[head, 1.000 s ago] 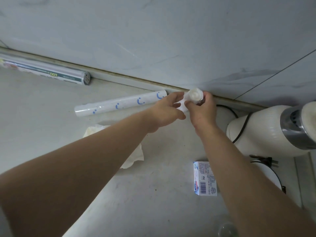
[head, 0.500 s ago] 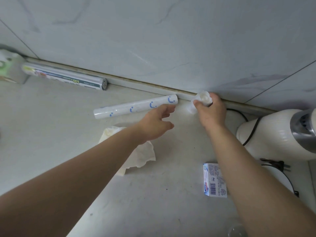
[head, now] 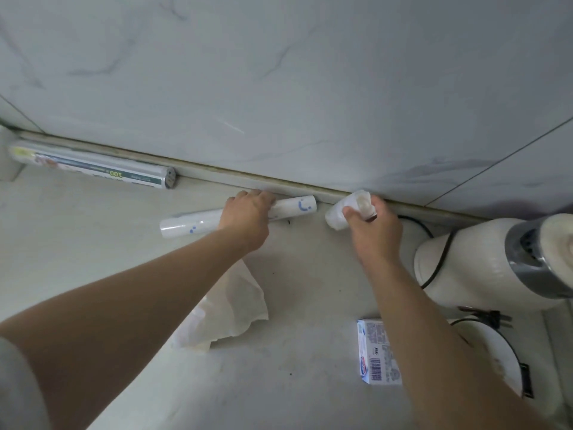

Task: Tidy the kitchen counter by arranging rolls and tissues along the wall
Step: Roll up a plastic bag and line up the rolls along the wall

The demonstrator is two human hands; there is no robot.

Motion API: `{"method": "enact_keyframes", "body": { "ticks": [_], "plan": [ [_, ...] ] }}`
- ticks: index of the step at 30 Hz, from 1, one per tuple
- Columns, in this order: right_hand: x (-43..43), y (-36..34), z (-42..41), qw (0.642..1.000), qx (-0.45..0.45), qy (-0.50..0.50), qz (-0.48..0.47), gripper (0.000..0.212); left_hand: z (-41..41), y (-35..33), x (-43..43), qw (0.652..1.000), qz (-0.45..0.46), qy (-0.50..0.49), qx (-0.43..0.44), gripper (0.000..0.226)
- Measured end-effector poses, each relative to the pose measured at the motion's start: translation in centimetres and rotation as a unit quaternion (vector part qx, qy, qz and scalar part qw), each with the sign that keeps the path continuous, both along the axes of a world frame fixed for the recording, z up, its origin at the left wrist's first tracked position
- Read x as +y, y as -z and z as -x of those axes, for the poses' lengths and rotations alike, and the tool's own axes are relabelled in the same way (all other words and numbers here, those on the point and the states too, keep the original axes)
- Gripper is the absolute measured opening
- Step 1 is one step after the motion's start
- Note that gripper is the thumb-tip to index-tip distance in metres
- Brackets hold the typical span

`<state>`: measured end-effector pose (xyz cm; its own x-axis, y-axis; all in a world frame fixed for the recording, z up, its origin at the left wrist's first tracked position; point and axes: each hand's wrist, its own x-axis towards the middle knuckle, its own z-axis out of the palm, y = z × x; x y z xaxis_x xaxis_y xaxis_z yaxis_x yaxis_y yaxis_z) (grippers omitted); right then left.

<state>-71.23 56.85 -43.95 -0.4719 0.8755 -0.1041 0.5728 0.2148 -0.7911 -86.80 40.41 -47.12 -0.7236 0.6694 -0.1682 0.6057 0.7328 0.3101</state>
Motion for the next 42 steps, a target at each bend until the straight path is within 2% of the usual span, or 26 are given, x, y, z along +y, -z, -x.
{"method": "enact_keyframes", "body": {
  "ticks": [6,13,21,27,31,36,40,42],
  "plan": [
    [-0.8,-0.9,-2.9,0.999,-0.010,0.032,-0.012,0.026,-1.5,-0.1,4.0,0.989,-0.094,0.103,0.045,0.046],
    [-2.7,-0.6,-5.1,0.999,0.014,0.048,0.012,0.025,-3.5,0.1,8.1,0.971,-0.087,0.200,0.096,0.046],
    [-1.7,0.8,-5.6,0.994,0.010,0.101,0.040,0.021,-4.5,1.1,10.5,0.966,-0.053,0.227,0.113,0.039],
    [-1.3,1.0,-5.2,0.983,0.066,0.130,0.110,0.020,-4.7,1.1,10.5,0.964,-0.040,0.206,0.164,0.040],
    [-1.2,0.8,-5.0,0.970,0.098,0.143,0.171,0.025,-4.2,0.0,8.9,0.969,-0.062,0.201,0.130,0.045],
    [-1.1,0.7,-4.9,0.951,0.119,0.183,0.220,0.022,-3.6,-2.2,2.8,0.984,-0.125,0.112,0.064,0.045],
    [-0.9,0.7,-3.9,0.898,0.141,0.233,0.346,0.020,-4.8,-2.7,-0.7,0.991,-0.080,0.100,-0.023,0.044],
    [-0.7,0.7,-3.3,0.868,0.134,0.255,0.405,0.026,-5.7,-2.4,-1.1,0.989,-0.050,0.117,-0.076,0.049]
  ]
}}
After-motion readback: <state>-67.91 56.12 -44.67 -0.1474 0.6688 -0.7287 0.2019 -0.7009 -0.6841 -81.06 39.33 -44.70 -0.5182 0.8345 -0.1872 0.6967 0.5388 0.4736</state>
